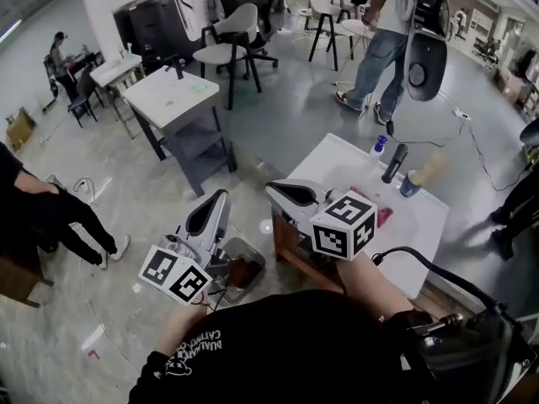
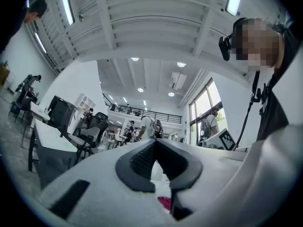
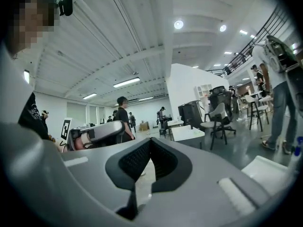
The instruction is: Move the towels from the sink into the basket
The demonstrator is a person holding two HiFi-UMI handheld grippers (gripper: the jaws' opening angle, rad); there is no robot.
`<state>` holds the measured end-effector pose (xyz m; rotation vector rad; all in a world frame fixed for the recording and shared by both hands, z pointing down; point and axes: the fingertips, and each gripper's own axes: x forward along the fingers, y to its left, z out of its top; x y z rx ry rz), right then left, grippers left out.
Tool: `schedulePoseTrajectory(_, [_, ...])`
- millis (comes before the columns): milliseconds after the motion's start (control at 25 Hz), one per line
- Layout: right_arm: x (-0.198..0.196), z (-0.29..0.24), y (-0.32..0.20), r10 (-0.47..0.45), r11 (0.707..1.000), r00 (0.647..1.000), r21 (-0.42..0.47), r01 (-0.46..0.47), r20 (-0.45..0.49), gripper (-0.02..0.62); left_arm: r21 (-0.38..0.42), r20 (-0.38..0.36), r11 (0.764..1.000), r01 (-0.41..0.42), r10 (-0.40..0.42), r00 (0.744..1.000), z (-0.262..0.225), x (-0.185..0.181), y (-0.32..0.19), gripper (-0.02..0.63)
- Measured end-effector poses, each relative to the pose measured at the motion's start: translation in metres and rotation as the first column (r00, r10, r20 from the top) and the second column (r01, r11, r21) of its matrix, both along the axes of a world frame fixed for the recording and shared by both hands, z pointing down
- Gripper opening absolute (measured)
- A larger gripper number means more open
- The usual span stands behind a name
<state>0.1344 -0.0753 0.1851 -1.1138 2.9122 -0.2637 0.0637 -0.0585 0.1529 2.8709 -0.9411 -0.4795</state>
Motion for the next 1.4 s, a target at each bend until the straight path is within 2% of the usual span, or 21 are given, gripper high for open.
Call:
schedulePoseTrajectory(160, [0.083,-0.007,0.002,0.128,0.992,0.992,-0.003,-0.128,0.011,0.005,-0.009,0.015,0.993,-0.114,0.115,0.993,-0.001,0.077,-0.003,0.005])
schedulePoseTrajectory(320, [0.162,0.002,0.012,0.250,0.968,0.968,-0.028,-0.249,0.035,0.003,-0.036,0.025,0.977,-0.212,0.213,0.977,0.010,0.146,-0.002,0.005])
schedulePoseTrajectory(600, [0.264,0.030,0.035,0.365,0.928,0.931,-0.095,-0.361,0.028,0.005,-0.088,0.036,0.944,-0.319,0.323,0.946,0.032,0.246,0.011,0.005])
schedulePoseTrajectory(800, [0.312,0.059,0.049,0.371,0.918,0.929,-0.148,-0.368,-0.012,0.005,-0.136,0.021,0.931,-0.340,0.346,0.938,0.058,0.303,0.021,0.005])
schedulePoseTrajectory(960, [0.334,0.082,0.049,0.343,0.920,0.938,-0.185,-0.346,-0.050,0.005,-0.175,0.026,0.927,-0.332,0.341,0.940,0.081,0.332,0.023,0.005])
schedulePoseTrajectory(1200, [0.349,0.126,0.039,0.266,0.926,0.954,-0.238,-0.293,-0.141,0.005,-0.251,0.068,0.921,-0.298,0.324,0.944,0.119,0.358,0.021,0.005])
schedulePoseTrajectory(1400, [0.362,0.163,0.017,0.239,0.920,0.948,-0.263,-0.290,-0.209,0.005,-0.301,0.119,0.922,-0.243,0.289,0.950,0.146,0.366,0.008,0.005])
